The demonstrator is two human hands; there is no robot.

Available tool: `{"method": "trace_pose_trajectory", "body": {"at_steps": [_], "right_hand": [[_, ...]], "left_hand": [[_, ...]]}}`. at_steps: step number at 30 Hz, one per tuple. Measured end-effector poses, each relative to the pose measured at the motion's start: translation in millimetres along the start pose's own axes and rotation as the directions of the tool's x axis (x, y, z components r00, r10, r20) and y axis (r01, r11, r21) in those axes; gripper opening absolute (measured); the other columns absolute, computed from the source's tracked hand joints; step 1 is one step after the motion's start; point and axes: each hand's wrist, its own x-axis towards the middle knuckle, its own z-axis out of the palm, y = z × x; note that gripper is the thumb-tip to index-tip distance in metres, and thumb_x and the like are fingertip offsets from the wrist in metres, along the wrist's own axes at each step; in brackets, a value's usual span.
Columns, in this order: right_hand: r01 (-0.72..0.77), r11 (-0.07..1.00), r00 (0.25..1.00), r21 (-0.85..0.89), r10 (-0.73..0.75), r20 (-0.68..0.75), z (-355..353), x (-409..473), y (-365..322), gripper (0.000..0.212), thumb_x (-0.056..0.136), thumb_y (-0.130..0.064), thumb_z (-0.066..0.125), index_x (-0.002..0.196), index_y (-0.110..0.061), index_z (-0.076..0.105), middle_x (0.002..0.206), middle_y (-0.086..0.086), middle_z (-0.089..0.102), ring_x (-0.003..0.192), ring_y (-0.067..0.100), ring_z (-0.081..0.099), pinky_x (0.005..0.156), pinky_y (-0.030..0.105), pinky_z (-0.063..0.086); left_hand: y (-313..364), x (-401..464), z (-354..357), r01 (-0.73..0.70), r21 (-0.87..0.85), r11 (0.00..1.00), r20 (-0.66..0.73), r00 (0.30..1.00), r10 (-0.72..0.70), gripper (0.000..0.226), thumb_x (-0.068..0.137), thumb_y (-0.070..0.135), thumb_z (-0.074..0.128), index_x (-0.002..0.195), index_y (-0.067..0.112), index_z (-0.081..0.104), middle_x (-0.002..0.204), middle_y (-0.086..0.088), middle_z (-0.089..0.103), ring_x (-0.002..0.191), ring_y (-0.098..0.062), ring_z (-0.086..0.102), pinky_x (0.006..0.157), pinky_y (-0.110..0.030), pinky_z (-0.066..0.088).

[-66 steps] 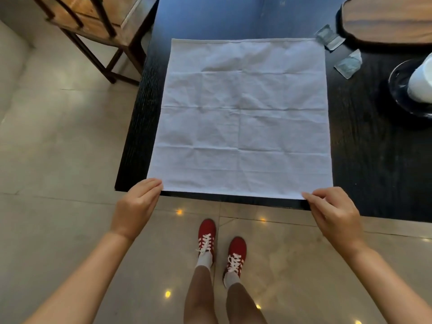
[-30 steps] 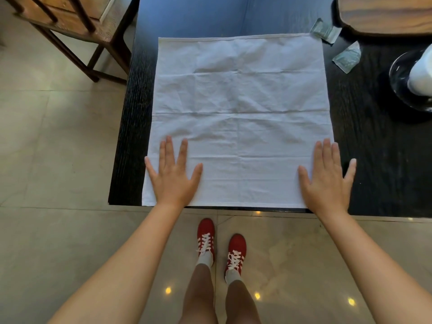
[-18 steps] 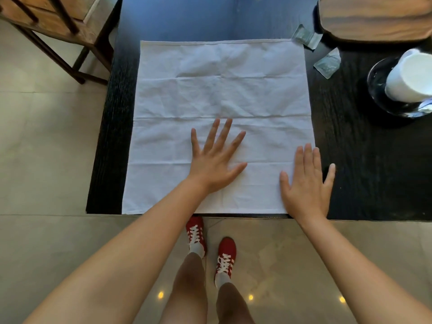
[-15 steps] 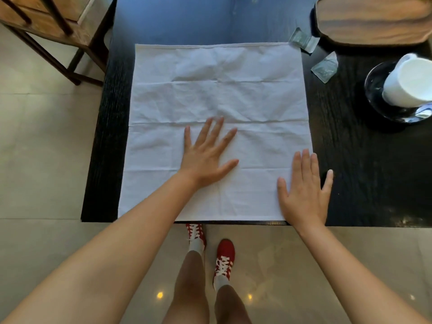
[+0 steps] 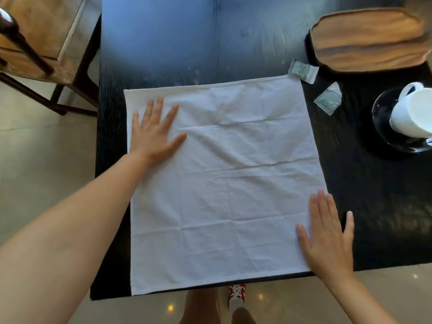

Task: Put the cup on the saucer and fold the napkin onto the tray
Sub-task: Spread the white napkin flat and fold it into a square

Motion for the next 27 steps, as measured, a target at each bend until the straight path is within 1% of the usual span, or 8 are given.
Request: {"method": "trace_pose_trajectory", "body": {"at_steps": [4, 9, 11, 14, 19, 24, 25, 27], "right_hand": [[-0.004, 1.0, 0.998, 0.031, 0.006, -0.06, -14.2, 8.6, -10.3, 0.07, 0.091, -0.058, 0.006, 0.147, -0.016, 0.01, 0.156, 0.006, 0.006, 0.144, 0.019, 0.004, 0.111, 0.06, -0.001], [0.321, 0.947, 0.933, 0.024, -0.312, -0.177, -25.6, 75.8, -108.0, 0.063, 0.09, -0.048, 0.03, 0.147, -0.023, 0.017, 0.157, 0.008, 0.012, 0.144, 0.024, 0.007, 0.111, 0.058, -0.001], [0.414, 0.91, 0.9, 0.003, -0.409, -0.149, -24.2, 107.3, -149.1, 0.061, 0.088, -0.046, 0.033, 0.145, -0.025, 0.024, 0.155, 0.008, 0.021, 0.144, 0.024, 0.012, 0.111, 0.057, 0.003], [0.495, 0.866, 0.867, -0.068, -0.497, -0.032, -19.2, 141.2, -161.4, 0.062, 0.087, -0.05, 0.025, 0.146, -0.028, 0.021, 0.156, 0.004, 0.016, 0.144, 0.022, 0.005, 0.112, 0.058, 0.002], [0.275, 0.961, 0.959, -0.003, -0.275, -0.074, -24.7, 168.9, -88.0, 0.069, 0.086, -0.051, 0.018, 0.148, -0.021, 0.008, 0.158, 0.003, 0.008, 0.141, 0.012, -0.004, 0.115, 0.044, 0.0], [-0.12, 0.99, 0.972, 0.08, 0.134, -0.194, -39.7, 192.9, -62.3, 0.068, 0.092, -0.043, 0.026, 0.146, -0.005, 0.011, 0.157, 0.014, 0.008, 0.145, 0.023, 0.004, 0.117, 0.051, 0.004], [-0.085, 0.993, 0.97, 0.08, 0.101, -0.22, -42.8, 198.2, -76.3, 0.066, 0.093, -0.043, 0.03, 0.147, -0.008, 0.012, 0.157, 0.014, 0.007, 0.145, 0.025, 0.003, 0.116, 0.052, 0.002], [0.161, 0.985, 0.964, 0.055, -0.145, -0.224, -44.3, 210.2, -116.9, 0.064, 0.092, -0.045, 0.033, 0.148, -0.021, 0.012, 0.158, 0.01, 0.006, 0.145, 0.023, 0.002, 0.114, 0.052, -0.003]], "left_hand": [[-1.9, 1.7, 3.6, -0.02, -0.009, 1.0, -0.028, 0.999, 0.02, 0.077, 0.079, 0.071, 0.019, 0.147, 0.037, 0.008, 0.159, -0.006, 0.0, 0.145, -0.025, -0.002, 0.113, -0.056, 0.0], [-2.9, 1.7, 3.6, -0.024, -0.016, 1.0, -0.021, 0.999, 0.024, 0.076, 0.079, 0.07, 0.021, 0.147, 0.038, 0.007, 0.159, -0.005, -0.001, 0.145, -0.025, -0.003, 0.112, -0.057, 0.001], [-3.5, 1.7, 4.7, -0.025, -0.016, 1.0, -0.024, 0.999, 0.025, 0.076, 0.079, 0.07, 0.021, 0.147, 0.039, 0.006, 0.159, -0.004, -0.001, 0.145, -0.024, -0.003, 0.112, -0.058, 0.001], [-3.9, 2.1, 5.8, -0.033, -0.025, 0.999, -0.038, 0.999, 0.032, 0.076, 0.079, 0.07, 0.022, 0.146, 0.039, 0.005, 0.159, -0.004, 0.0, 0.145, -0.024, -0.002, 0.112, -0.058, 0.002], [-5.1, 2.2, 6.4, -0.042, -0.034, 0.999, -0.05, 0.998, 0.04, 0.074, 0.081, 0.069, 0.024, 0.146, 0.04, 0.005, 0.159, -0.004, 0.0, 0.145, -0.024, -0.004, 0.112, -0.059, 0.002], [-3.9, 2.4, 5.3, -0.031, -0.024, 0.999, -0.042, 0.999, 0.03, 0.075, 0.081, 0.07, 0.024, 0.147, 0.039, 0.006, 0.159, -0.005, 0.0, 0.145, -0.024, -0.004, 0.112, -0.059, 0.002], [-3.9, 2.5, 5.3, -0.03, -0.025, 0.999, -0.041, 0.999, 0.029, 0.075, 0.081, 0.069, 0.025, 0.147, 0.039, 0.007, 0.159, -0.005, 0.0, 0.145, -0.024, -0.004, 0.112, -0.059, 0.002], [-3.5, 2.3, 5.7, -0.027, -0.018, 0.999, -0.045, 0.999, 0.027, 0.075, 0.08, 0.069, 0.025, 0.147, 0.038, 0.009, 0.159, -0.006, 0.003, 0.145, -0.025, -0.002, 0.112, -0.059, 0.003]]}}
